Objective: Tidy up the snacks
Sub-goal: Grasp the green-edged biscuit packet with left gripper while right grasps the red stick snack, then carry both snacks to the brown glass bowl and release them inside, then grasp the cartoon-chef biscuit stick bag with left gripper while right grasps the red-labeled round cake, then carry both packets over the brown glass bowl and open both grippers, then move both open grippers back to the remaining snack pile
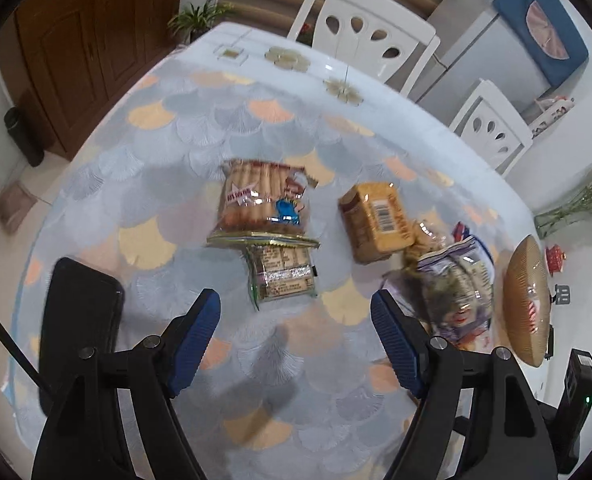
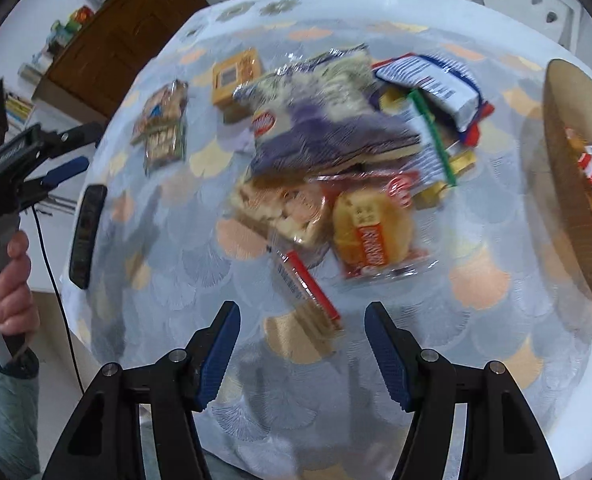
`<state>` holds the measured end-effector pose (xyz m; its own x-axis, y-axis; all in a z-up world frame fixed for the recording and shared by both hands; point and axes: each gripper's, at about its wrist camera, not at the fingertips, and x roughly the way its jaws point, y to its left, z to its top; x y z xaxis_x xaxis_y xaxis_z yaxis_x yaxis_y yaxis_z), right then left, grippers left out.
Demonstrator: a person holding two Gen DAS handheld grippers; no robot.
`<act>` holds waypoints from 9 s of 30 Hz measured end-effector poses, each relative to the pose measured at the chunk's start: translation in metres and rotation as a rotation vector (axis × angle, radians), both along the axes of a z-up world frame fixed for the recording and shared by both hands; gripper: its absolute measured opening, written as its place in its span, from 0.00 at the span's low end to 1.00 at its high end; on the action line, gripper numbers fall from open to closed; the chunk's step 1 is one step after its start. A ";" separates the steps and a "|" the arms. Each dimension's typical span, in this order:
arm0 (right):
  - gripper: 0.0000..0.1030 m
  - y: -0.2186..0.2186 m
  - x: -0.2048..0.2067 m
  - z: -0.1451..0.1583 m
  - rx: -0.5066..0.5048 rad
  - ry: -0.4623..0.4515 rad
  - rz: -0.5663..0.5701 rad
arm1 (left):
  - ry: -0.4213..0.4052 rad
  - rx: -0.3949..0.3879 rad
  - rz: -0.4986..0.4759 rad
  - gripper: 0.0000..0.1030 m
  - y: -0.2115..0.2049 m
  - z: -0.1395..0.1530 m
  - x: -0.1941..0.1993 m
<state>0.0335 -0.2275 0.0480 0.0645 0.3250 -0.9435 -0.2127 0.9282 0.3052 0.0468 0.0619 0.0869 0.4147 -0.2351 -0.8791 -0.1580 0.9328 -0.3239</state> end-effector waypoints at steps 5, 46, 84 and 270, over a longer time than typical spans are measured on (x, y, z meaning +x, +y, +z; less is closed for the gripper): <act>0.62 0.004 -0.002 -0.014 -0.015 0.018 -0.006 | 0.060 0.078 -0.031 0.72 -0.009 -0.030 0.021; 0.11 -0.020 -0.052 -0.049 0.064 0.109 -0.018 | 0.120 0.132 -0.181 0.28 -0.061 -0.052 -0.005; 0.11 -0.208 0.015 0.091 0.154 -0.186 -0.412 | -0.212 0.081 -0.535 0.44 -0.270 0.135 0.024; 0.53 -0.211 0.044 0.082 -0.009 -0.174 -0.434 | -0.173 0.067 -0.452 0.80 -0.276 0.081 0.019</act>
<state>0.0776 -0.4388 0.1298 0.3499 0.2245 -0.9095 0.1490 0.9452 0.2906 0.0659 -0.2142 0.1683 0.4252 -0.3705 -0.8258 0.3187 0.9152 -0.2465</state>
